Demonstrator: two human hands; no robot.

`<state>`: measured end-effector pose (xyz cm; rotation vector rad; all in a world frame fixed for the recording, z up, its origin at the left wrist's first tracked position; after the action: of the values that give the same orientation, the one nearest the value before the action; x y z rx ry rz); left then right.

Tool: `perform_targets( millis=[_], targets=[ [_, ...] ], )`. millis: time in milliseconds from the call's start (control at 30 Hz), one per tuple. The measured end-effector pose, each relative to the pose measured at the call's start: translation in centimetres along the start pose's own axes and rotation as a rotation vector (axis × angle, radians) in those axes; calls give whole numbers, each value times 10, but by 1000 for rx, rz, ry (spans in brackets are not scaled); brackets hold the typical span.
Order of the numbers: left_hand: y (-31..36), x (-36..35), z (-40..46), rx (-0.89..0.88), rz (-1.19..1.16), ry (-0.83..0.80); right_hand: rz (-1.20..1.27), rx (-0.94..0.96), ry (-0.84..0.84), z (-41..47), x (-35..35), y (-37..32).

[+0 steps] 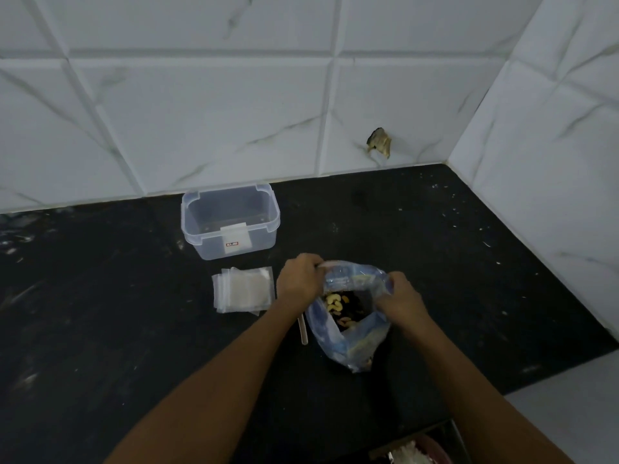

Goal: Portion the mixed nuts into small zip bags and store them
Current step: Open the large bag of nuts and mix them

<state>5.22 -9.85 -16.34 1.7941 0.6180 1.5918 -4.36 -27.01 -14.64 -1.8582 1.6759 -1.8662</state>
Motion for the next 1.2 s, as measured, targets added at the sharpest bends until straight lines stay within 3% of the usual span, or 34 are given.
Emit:
perform_targets(
  millis=[67, 133, 200, 267, 333, 400, 500, 567, 633, 767, 867, 933, 1100, 1200],
  targets=[
    [-5, 10, 4, 214, -207, 15, 193, -26, -39, 9, 8, 1],
    [-13, 17, 9, 540, -510, -15, 465, -163, -153, 18, 14, 4],
    [-20, 19, 5, 835, -785, -130, 675, -288, -249, 21, 14, 11],
    [-24, 18, -2, 976, -933, -222, 774, -367, -294, 18, 7, 14],
    [-25, 16, -6, 983, -935, -274, 832, -380, -329, 14, 1, 17],
    [-19, 18, -8, 917, -856, -303, 725, -296, -347, 10, 1, 15],
    [-9, 18, -7, 839, -758, -305, 259, 70, -283, 8, 9, -3],
    [-4, 16, -8, 831, -741, -301, 158, 252, -232, 8, 7, -18],
    [0, 15, -8, 823, -763, -291, 138, 303, -194, 7, -1, -26],
    [-2, 19, -12, 687, -747, -247, 400, 47, -107, 9, -11, -23],
    [-9, 20, -38, 442, -431, 32, 528, -173, -67, 10, -15, -19],
    [-7, 19, -62, 388, -330, 119, 588, -316, -81, 12, -19, -18],
    [-11, 3, -87, 535, -289, -55, 703, -552, -74, 16, -26, -16],
    [-12, 10, -88, 744, -598, -29, 908, -575, -70, 12, -21, -12]
  ],
)
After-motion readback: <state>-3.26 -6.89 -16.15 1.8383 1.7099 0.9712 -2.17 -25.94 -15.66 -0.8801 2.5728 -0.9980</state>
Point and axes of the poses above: each hand's wrist, its own z-axis towards the middle knuckle, its own x-axis out of the back of the hand, y = z × x, the point moved 1 cm from there along z, towards the middle knuckle, and after that the axes turned 14 degrees about y, right-handed, at the moved point
